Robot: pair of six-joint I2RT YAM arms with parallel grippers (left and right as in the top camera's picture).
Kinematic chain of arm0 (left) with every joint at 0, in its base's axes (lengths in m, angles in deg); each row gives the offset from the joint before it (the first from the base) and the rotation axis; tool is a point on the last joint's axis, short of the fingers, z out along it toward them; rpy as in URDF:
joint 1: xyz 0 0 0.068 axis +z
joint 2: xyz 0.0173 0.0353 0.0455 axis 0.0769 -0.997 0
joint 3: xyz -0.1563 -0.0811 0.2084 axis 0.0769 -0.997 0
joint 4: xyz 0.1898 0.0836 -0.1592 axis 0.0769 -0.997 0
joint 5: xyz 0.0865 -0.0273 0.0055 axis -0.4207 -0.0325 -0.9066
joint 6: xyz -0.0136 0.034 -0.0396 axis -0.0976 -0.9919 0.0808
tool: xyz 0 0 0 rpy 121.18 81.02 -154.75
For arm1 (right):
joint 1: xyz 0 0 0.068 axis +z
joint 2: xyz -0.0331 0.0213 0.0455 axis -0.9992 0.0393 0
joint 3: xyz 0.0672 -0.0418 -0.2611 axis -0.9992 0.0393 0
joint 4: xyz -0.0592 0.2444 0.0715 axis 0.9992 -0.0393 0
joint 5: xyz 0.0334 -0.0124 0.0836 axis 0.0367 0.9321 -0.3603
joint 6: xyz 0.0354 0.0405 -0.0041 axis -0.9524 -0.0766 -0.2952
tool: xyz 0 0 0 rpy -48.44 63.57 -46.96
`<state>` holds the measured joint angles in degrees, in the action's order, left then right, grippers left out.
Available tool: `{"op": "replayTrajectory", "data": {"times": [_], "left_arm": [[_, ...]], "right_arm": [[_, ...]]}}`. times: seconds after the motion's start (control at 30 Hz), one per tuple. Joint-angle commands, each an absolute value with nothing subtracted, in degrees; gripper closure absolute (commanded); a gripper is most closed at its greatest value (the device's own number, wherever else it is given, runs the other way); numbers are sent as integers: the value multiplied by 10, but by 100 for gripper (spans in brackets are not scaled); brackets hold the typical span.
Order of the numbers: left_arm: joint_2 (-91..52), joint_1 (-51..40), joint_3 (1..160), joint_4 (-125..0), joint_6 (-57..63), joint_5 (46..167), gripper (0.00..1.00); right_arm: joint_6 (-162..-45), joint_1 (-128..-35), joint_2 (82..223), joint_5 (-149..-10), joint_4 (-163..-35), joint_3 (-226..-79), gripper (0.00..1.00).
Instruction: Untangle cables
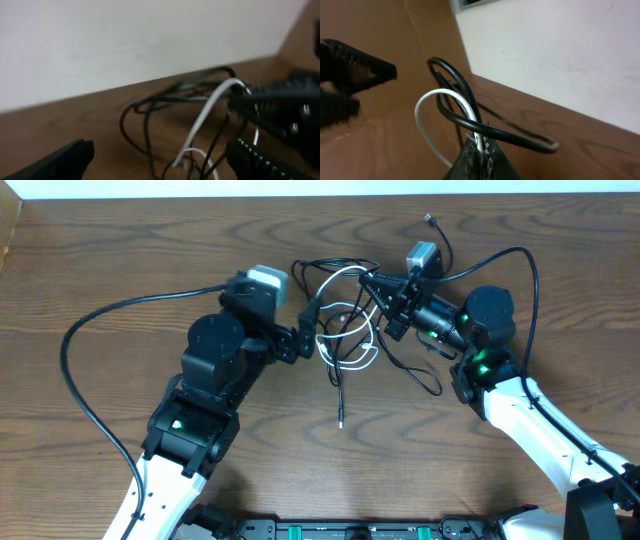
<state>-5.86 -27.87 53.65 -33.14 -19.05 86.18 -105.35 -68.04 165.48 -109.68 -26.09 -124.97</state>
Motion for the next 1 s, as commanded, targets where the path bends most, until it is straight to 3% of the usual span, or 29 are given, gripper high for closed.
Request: {"op": "replayTrajectory", "data": {"times": [0.0, 0.5, 0.97], "left_arm": [[-59, -279, 554, -333, -322, 901, 11], [-50, -279, 554, -333, -383, 916, 11], [-59, -279, 554, -327, -383, 984, 11]], "right_arm": [[-1114, -691, 1658, -1164, -248, -1247, 99], [-1246, -823, 1658, -1452, -163, -1247, 99], [-1314, -827, 1658, -1538, -55, -1247, 99]]}}
